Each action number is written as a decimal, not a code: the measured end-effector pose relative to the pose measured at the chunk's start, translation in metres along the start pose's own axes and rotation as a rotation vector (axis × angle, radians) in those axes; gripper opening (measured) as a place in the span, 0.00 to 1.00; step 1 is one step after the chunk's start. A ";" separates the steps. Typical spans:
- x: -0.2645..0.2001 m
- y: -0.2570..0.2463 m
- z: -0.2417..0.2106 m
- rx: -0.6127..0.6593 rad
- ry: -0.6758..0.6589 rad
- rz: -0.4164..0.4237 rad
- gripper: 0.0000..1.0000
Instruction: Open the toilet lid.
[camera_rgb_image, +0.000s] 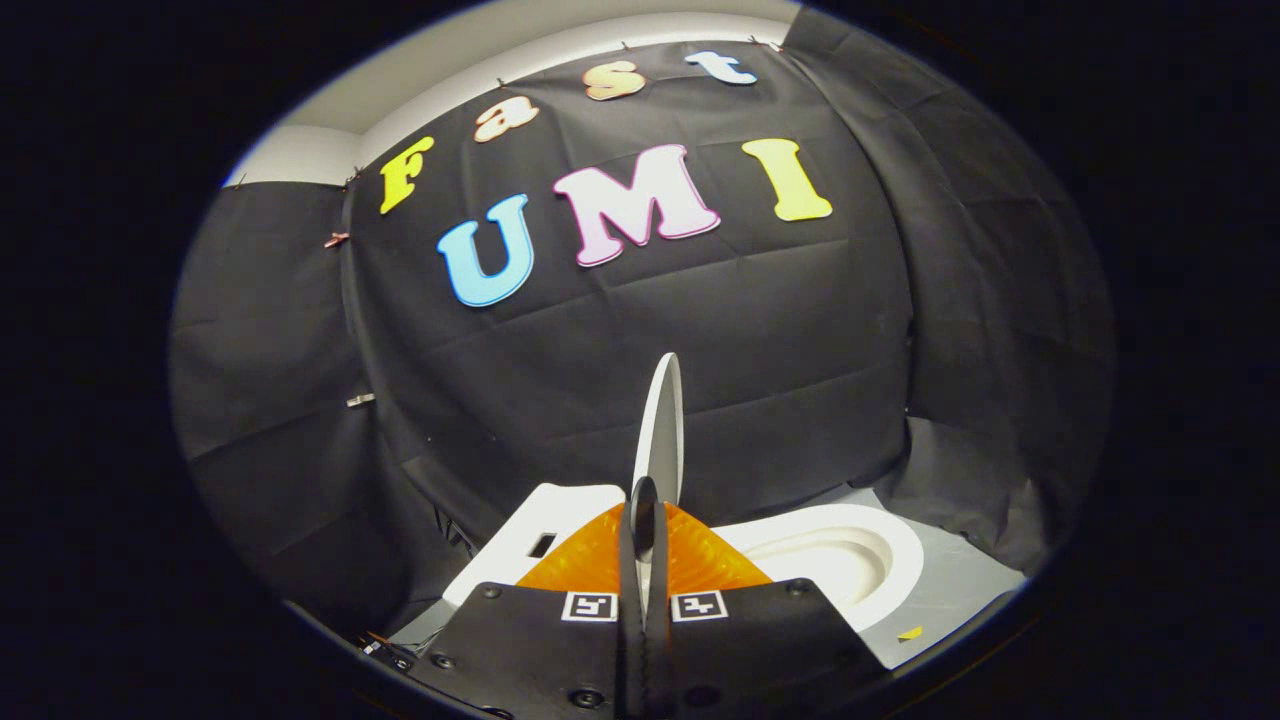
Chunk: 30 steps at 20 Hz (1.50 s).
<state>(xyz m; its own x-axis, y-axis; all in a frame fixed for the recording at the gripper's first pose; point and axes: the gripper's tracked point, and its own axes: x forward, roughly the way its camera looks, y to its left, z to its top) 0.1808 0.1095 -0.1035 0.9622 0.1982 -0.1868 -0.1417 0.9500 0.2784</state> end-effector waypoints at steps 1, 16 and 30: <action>0.001 0.008 -0.001 -0.009 -0.001 0.010 0.05; 0.016 0.102 -0.027 -0.119 -0.002 0.111 0.05; 0.015 0.145 -0.049 -0.097 0.020 0.196 0.28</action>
<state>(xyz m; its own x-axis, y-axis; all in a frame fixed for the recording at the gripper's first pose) 0.1633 0.2621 -0.1121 0.9096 0.3848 -0.1566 -0.3479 0.9115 0.2192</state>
